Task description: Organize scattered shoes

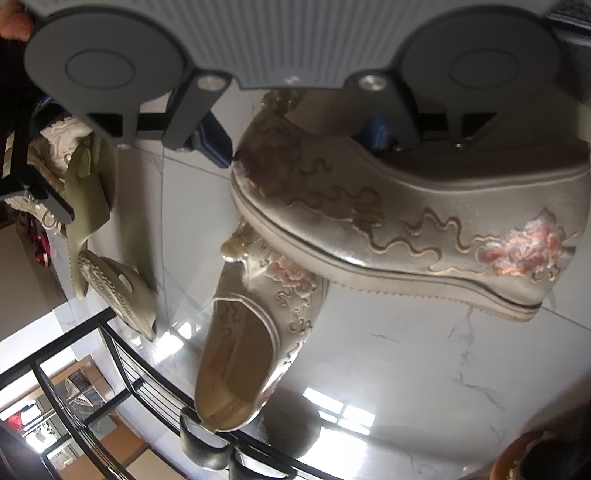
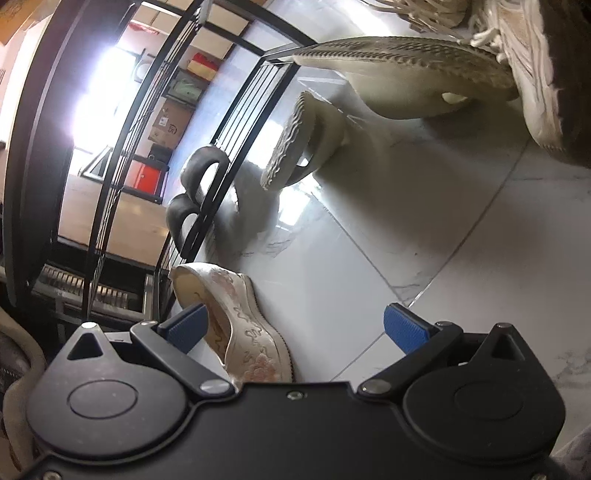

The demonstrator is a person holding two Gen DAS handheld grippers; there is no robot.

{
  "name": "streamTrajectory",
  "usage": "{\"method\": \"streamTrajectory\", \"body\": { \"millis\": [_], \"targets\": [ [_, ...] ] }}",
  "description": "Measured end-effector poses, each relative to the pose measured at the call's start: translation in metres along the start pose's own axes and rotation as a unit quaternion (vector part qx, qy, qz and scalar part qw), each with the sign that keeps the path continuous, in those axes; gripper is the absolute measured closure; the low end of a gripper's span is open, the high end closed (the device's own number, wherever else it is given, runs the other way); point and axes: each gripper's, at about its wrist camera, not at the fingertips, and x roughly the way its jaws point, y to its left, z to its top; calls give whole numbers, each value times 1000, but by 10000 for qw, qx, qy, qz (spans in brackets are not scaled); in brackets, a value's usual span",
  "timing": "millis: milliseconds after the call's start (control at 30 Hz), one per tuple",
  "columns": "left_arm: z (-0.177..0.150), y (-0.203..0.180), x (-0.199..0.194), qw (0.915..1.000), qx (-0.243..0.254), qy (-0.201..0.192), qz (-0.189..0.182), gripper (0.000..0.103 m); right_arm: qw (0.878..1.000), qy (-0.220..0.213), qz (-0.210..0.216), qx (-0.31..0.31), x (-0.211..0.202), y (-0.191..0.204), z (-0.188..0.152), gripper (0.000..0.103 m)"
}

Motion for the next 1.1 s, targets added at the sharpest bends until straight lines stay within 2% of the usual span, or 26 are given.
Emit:
{"method": "streamTrajectory", "body": {
  "millis": [133,233,433,533,600,667,733,833,867,1000,1100],
  "targets": [
    [-1,-3,2,9998,172,-48,45,32,10000,-20,-38,44,0,-3,0,0],
    [0,-12,7,9980,611,-113,118,32,10000,-3,-42,72,2,-4,0,0],
    [5,-20,15,9942,1060,-160,-72,33,9999,55,-64,69,7,-3,-1,0],
    [7,-22,18,9934,1125,-190,-114,33,9999,55,-45,113,7,-4,0,0],
    [9,-20,20,9950,980,-109,-139,32,9999,61,-50,110,8,-4,0,0],
    [11,-17,20,9969,775,41,-128,24,9999,77,-54,103,8,-4,-1,0],
    [12,-14,20,9979,571,300,-104,23,9999,83,-59,77,8,-3,-1,0],
    [15,-11,7,9985,422,334,-77,12,9999,110,-46,78,9,-3,-1,0],
    [16,-11,3,9987,373,345,-68,11,9999,130,-40,78,9,-3,-1,0],
    [20,-12,-20,9993,307,176,-137,9,9996,270,3,-35,9,3,-3,0],
    [20,-9,-45,9996,182,-154,162,5,9983,396,-67,-411,6,15,-5,0]
  ]
}}
